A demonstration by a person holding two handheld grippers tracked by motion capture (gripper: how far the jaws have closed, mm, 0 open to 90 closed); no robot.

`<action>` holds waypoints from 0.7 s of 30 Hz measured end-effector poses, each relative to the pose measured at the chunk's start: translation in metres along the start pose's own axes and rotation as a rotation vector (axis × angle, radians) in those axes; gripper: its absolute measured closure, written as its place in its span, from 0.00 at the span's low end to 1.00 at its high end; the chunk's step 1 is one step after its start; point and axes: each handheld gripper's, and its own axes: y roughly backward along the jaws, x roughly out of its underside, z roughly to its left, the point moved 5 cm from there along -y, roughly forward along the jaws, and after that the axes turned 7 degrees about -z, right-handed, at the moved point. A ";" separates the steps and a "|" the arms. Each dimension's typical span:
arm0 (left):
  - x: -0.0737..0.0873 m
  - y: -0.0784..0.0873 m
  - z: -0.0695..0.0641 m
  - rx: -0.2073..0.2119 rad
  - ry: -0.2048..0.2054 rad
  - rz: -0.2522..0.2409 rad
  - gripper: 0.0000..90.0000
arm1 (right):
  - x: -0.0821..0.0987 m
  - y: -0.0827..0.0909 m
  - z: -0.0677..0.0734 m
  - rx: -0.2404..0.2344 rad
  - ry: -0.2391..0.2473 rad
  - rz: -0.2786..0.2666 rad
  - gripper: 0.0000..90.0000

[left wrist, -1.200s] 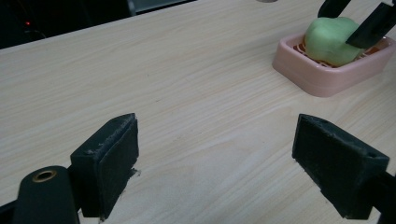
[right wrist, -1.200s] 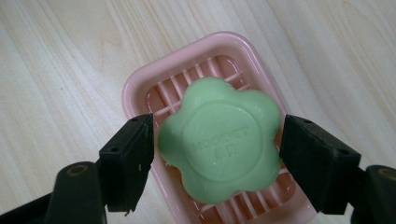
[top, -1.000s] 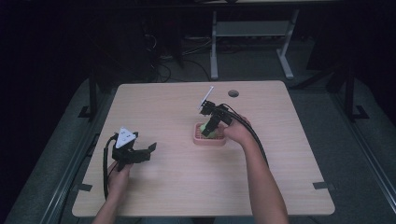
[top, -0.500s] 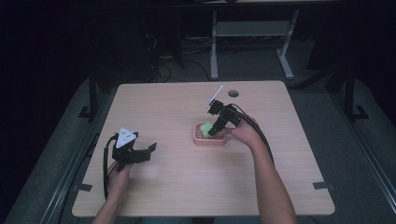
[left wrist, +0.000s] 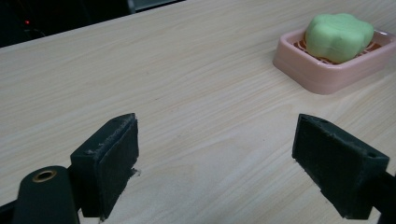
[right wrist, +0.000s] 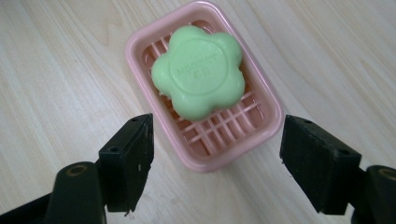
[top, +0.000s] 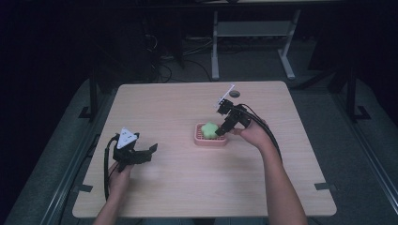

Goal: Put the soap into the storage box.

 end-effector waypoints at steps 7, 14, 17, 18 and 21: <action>0.001 0.000 0.001 0.001 -0.004 0.011 0.16 | 0.012 0.005 -0.004 0.005 -0.026 0.000 0.28; 0.001 0.000 0.000 0.003 -0.002 0.011 0.16 | 0.014 0.015 -0.004 0.014 -0.023 -0.018 0.28; 0.001 0.000 0.000 0.004 -0.001 0.011 0.16 | 0.016 0.019 -0.005 0.016 -0.031 -0.022 0.28; 0.001 0.000 0.000 0.004 -0.002 0.011 0.16 | 0.017 0.019 -0.005 0.017 -0.035 -0.022 0.28; 0.001 0.000 -0.001 0.004 -0.005 0.010 0.16 | 0.019 0.021 -0.004 0.018 -0.032 -0.032 0.28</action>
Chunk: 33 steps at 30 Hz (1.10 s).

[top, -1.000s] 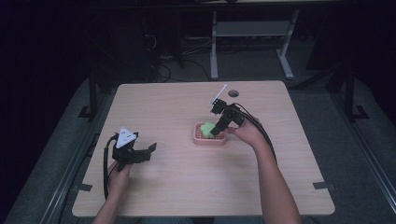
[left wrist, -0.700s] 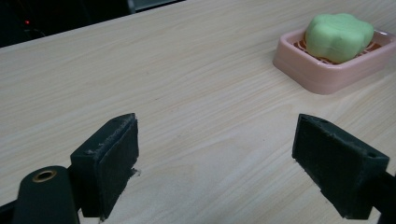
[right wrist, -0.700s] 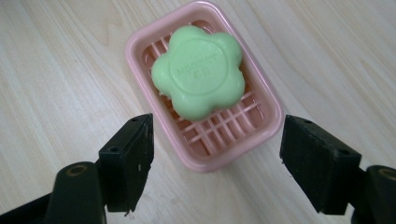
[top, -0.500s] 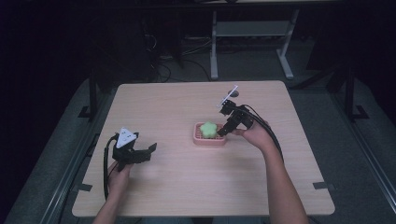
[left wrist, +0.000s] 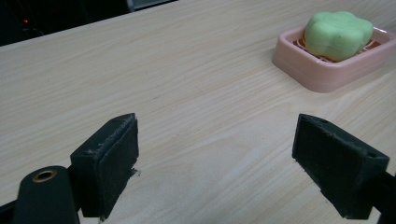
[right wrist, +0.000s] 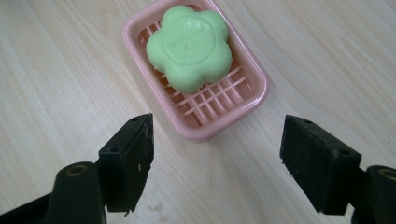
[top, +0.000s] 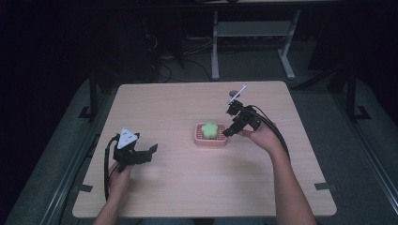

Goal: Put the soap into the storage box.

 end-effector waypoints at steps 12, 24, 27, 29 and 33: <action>0.001 -0.001 0.000 0.000 -0.001 0.005 0.16 | 0.018 -0.002 -0.002 -0.002 -0.020 0.009 0.28; 0.001 -0.001 -0.001 0.007 -0.007 0.011 0.16 | 0.032 0.002 -0.002 -0.003 -0.033 -0.003 0.28; 0.001 -0.001 -0.002 0.009 -0.005 0.012 0.16 | 0.038 0.003 -0.002 -0.005 -0.038 -0.006 0.28; 0.001 -0.001 -0.002 0.010 -0.007 0.017 0.16 | 0.042 0.003 -0.002 -0.007 -0.045 -0.007 0.28; 0.001 -0.001 -0.002 0.010 -0.004 0.014 0.16 | 0.050 0.005 -0.003 0.001 -0.051 0.000 0.27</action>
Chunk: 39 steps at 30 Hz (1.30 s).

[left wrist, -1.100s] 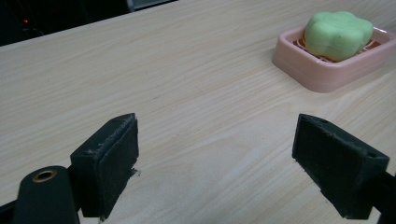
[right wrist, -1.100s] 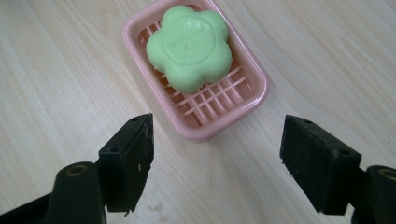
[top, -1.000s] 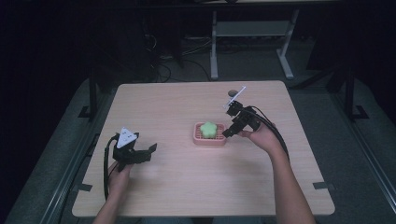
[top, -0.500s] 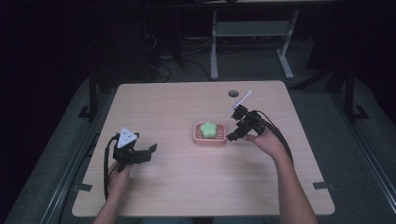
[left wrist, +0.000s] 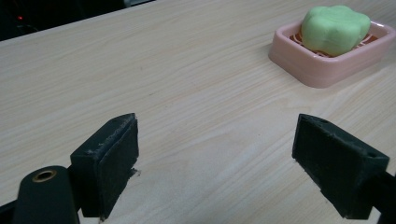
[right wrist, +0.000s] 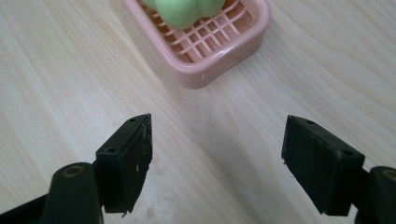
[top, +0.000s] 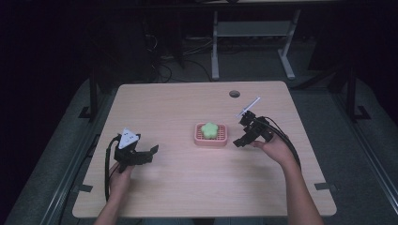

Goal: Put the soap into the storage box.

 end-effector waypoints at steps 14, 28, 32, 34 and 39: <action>0.000 -0.001 -0.002 0.007 -0.005 0.003 0.16 | 0.022 0.006 0.001 -0.008 -0.013 -0.023 0.27; 0.000 -0.001 -0.003 0.010 -0.016 0.007 0.16 | 0.046 0.012 0.003 -0.005 -0.024 -0.031 0.27; 0.001 -0.001 -0.003 0.011 -0.020 0.011 0.16 | 0.053 0.013 0.002 -0.009 -0.035 -0.036 0.28; 0.001 -0.001 -0.003 0.013 -0.025 0.013 0.16 | 0.055 0.013 0.003 -0.011 -0.037 -0.037 0.27; 0.001 -0.002 -0.004 0.018 -0.021 0.016 0.16 | 0.064 0.015 0.004 -0.005 -0.044 -0.039 0.27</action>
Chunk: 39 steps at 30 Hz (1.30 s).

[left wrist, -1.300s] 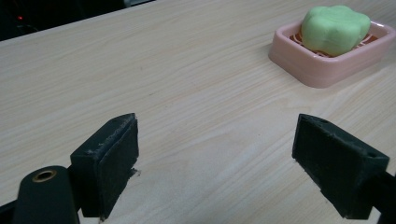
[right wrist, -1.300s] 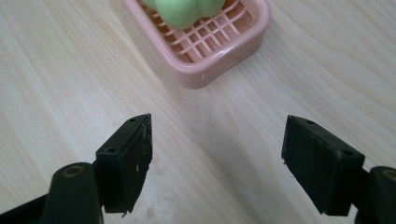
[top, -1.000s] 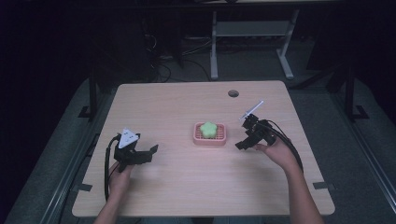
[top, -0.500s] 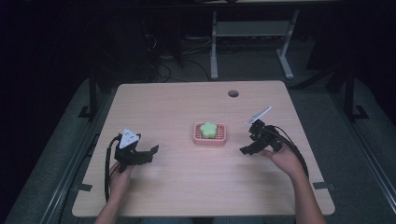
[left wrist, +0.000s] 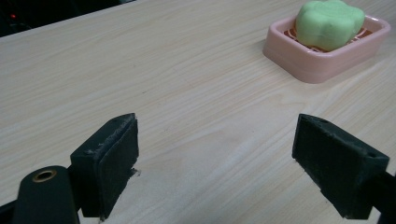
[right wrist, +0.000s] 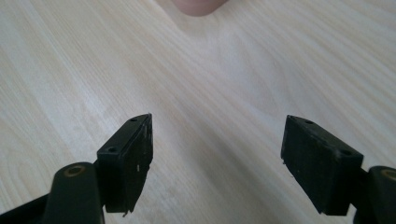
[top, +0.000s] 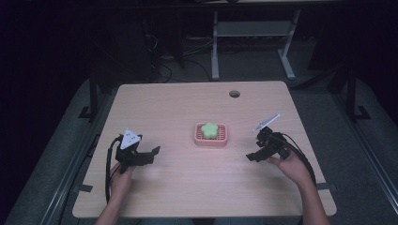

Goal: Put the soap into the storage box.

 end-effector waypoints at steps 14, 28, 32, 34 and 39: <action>0.000 -0.001 -0.004 0.004 -0.020 0.003 0.16 | 0.027 0.003 0.002 0.007 -0.035 -0.036 0.26; 0.000 -0.002 -0.005 0.009 -0.018 0.009 0.16 | 0.055 0.009 0.009 0.023 -0.072 -0.069 0.26; 0.001 -0.003 -0.006 0.011 -0.028 0.015 0.16 | 0.062 0.011 0.011 0.031 -0.080 -0.089 0.26; 0.001 -0.003 -0.006 0.009 -0.026 0.013 0.16 | 0.065 0.011 0.012 0.036 -0.085 -0.097 0.26; 0.001 -0.003 -0.006 0.011 -0.029 0.016 0.16 | 0.071 0.014 0.015 0.046 -0.083 -0.111 0.25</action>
